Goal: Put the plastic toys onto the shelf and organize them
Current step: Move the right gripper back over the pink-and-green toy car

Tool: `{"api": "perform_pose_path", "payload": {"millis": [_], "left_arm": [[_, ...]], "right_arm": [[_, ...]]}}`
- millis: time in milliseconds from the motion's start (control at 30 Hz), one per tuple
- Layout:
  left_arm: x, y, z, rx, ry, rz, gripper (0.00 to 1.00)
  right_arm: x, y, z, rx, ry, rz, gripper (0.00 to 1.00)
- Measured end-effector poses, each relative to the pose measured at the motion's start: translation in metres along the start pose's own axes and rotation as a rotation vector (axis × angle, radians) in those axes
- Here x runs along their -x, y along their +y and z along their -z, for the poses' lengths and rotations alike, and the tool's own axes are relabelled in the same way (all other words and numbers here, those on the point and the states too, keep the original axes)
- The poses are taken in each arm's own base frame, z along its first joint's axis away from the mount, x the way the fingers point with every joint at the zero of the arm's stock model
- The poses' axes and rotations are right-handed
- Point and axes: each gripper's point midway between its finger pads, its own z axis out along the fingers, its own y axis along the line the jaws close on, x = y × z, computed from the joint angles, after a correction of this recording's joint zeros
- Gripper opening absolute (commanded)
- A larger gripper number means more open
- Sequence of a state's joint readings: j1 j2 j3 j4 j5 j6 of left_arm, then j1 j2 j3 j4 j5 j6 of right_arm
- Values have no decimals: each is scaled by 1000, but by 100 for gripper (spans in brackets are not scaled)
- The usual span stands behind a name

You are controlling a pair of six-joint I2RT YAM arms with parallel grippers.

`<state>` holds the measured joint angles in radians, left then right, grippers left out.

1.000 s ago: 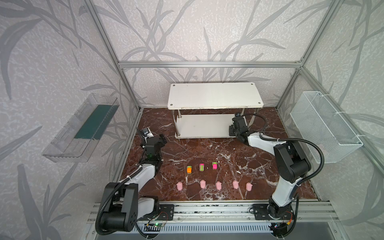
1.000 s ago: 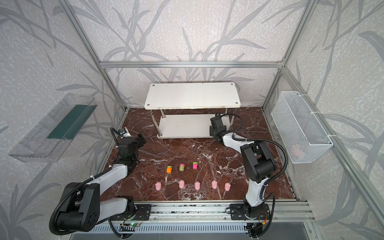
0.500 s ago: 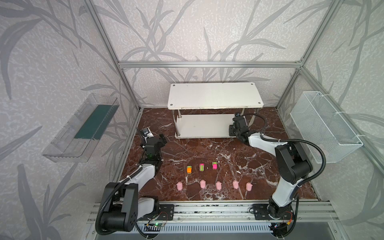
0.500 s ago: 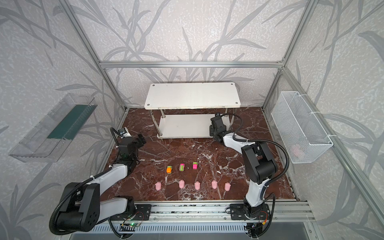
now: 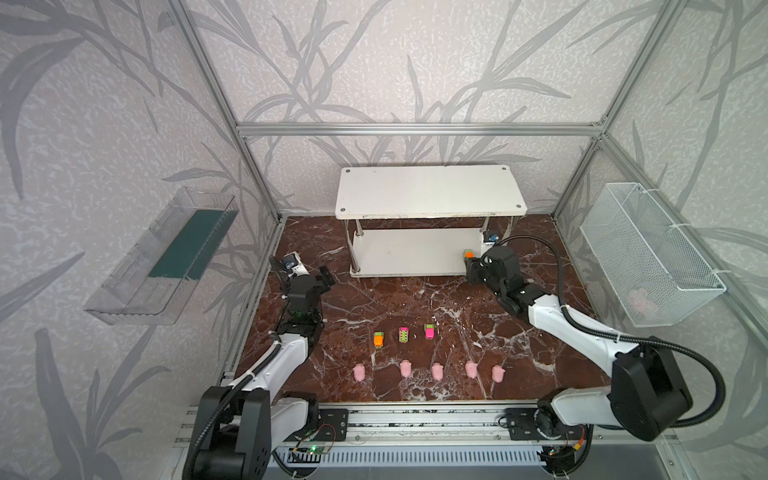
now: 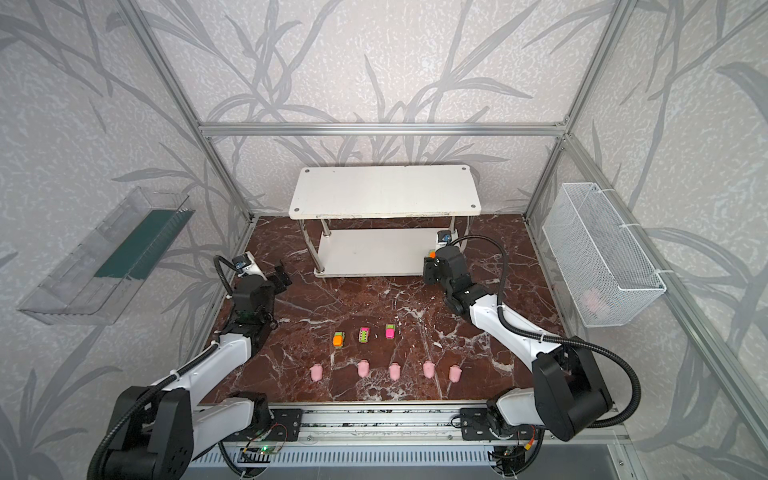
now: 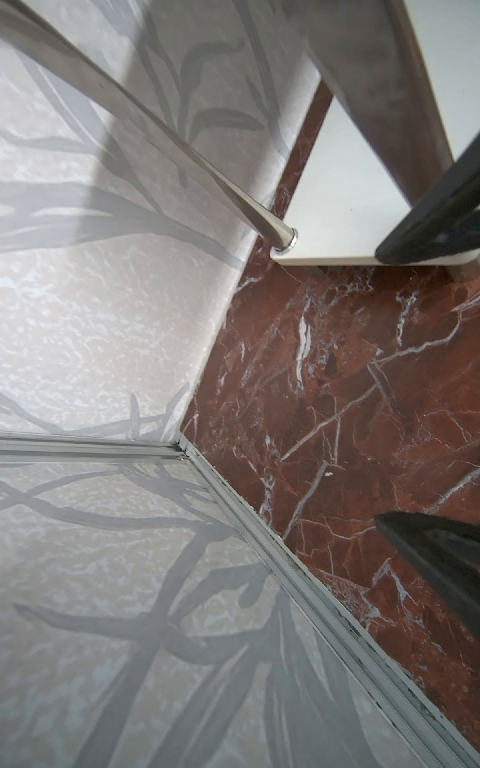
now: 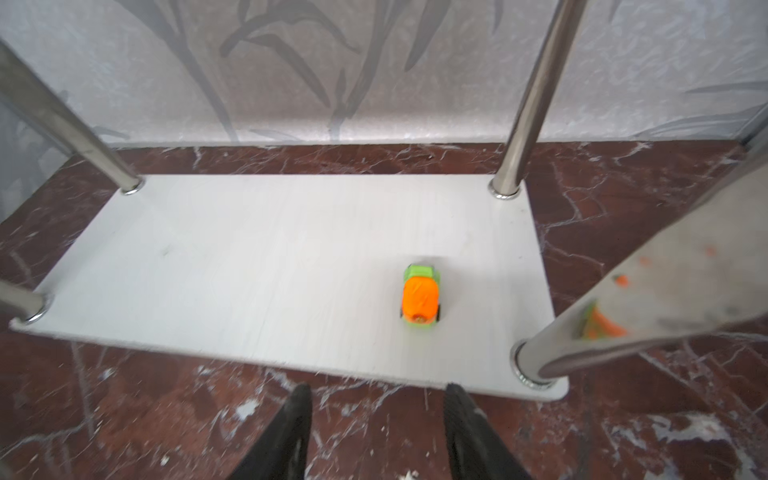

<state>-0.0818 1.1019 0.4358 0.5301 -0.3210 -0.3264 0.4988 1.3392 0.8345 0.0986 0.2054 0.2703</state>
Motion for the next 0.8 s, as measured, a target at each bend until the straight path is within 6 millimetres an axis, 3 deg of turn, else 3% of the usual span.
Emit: {"api": "perform_pose_path", "payload": {"millis": [100,233,467,633,800], "left_arm": [[13,-9,12,-29,-40,31,90],[16,-17,25,-47,-46,52,89],[11,-20,38,-50,-30,78,90],[3,-21,36,-44,-4,70,90],[-2,-21,35,-41,11,62,90]], "right_arm": [[-19,29,21,74,18,32,53],[-55,68,41,174,85,57,53],[-130,121,53,266,255,79,53],[-180,131,46,251,388,96,53],[-188,139,44,246,414,84,52]]}}
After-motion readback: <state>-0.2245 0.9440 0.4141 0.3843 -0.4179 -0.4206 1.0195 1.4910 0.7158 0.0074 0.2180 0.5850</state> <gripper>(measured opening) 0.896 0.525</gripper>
